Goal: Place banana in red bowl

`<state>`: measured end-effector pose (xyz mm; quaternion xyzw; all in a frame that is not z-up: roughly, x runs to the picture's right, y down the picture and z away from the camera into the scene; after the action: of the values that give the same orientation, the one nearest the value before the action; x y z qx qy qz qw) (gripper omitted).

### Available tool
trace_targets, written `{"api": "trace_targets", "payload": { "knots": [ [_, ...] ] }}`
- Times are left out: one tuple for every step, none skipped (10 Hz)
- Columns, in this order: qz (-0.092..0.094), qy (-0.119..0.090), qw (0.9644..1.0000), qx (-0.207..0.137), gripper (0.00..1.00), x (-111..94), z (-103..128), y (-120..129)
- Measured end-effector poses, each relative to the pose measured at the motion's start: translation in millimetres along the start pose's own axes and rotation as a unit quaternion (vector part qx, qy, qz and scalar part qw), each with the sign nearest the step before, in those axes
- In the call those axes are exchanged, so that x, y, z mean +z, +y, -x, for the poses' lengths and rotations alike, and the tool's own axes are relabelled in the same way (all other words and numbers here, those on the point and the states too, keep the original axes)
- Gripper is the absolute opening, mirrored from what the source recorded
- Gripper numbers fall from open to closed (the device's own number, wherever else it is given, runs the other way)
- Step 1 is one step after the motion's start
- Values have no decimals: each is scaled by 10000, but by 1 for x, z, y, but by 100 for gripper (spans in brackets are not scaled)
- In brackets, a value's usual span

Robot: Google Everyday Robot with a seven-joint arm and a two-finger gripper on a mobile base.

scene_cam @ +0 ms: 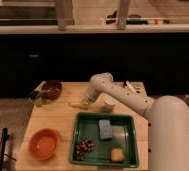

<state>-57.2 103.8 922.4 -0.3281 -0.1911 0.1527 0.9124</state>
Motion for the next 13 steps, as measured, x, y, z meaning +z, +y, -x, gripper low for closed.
{"api": "trace_targets", "payload": {
  "knots": [
    [10,-6,10000,-22,5,1,2,1],
    [14,-27,10000,-47,1,0,3,1],
    [30,-142,9998,-99,0,-4,5,0],
    [46,-222,9996,-140,0,-7,6,1],
    [60,-331,9992,-203,0,-10,9,1],
    [66,-449,9986,-281,0,-16,13,1],
    [59,-511,9981,-346,0,-22,15,1],
    [55,-554,9975,-432,0,-27,18,2],
    [39,-588,9969,-520,0,-31,24,2],
    [-7,-598,9963,-616,0,-39,29,1],
    [-47,-597,9959,-685,0,-45,33,1],
    [-91,-596,9953,-760,0,-52,37,0],
    [-154,-594,9945,-850,0,-59,42,-1]
  ]
}}
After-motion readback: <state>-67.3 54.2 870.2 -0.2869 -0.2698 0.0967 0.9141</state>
